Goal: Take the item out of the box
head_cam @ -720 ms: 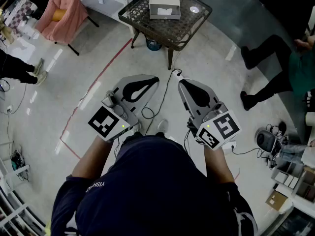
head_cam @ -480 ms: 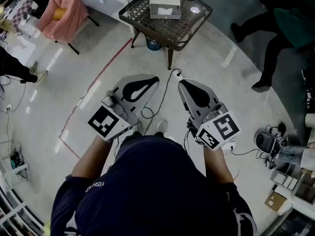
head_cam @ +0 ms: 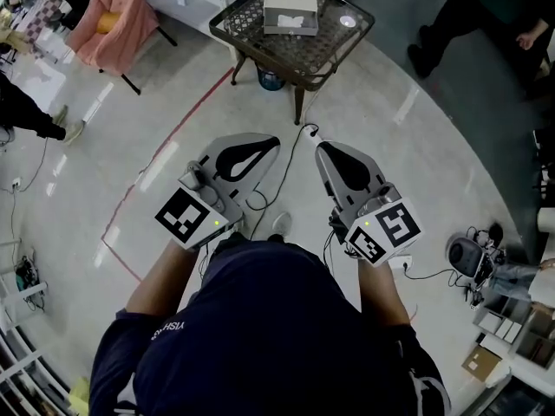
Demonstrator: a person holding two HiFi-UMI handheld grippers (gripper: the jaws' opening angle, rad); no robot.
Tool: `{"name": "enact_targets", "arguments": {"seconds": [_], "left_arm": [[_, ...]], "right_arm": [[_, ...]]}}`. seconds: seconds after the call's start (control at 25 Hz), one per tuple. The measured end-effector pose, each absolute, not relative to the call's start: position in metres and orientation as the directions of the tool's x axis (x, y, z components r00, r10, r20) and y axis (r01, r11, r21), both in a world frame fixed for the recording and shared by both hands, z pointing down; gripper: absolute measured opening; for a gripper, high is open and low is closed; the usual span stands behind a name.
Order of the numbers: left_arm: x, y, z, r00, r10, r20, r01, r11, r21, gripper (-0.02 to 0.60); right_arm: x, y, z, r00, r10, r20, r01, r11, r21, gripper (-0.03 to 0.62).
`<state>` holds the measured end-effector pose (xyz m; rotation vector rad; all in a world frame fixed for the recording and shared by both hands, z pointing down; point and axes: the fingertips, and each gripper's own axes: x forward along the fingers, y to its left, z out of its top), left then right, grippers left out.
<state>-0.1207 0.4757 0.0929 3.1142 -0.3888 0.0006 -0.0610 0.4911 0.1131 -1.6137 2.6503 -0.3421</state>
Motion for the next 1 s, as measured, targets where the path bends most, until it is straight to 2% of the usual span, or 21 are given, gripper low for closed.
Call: {"name": "enact_targets", "arguments": {"seconds": [0.52,1.0], "left_arm": [[-0.088,0.485,0.103,0.961,-0.276,0.021,-0.276,-0.961,0.01,0.006],[-0.07,0.451,0.108,0.955,-0.295,0.01,-0.295,-0.955,0.027,0.006]], "right_arm": [[-0.026,0.498,0.125,-0.489,-0.867,0.098,-0.86,0.461,-0.218,0.025],[-0.006,0.469,0.13,-0.503,-0.857,0.109,-0.854,0.474,-0.214,0.025]]}}
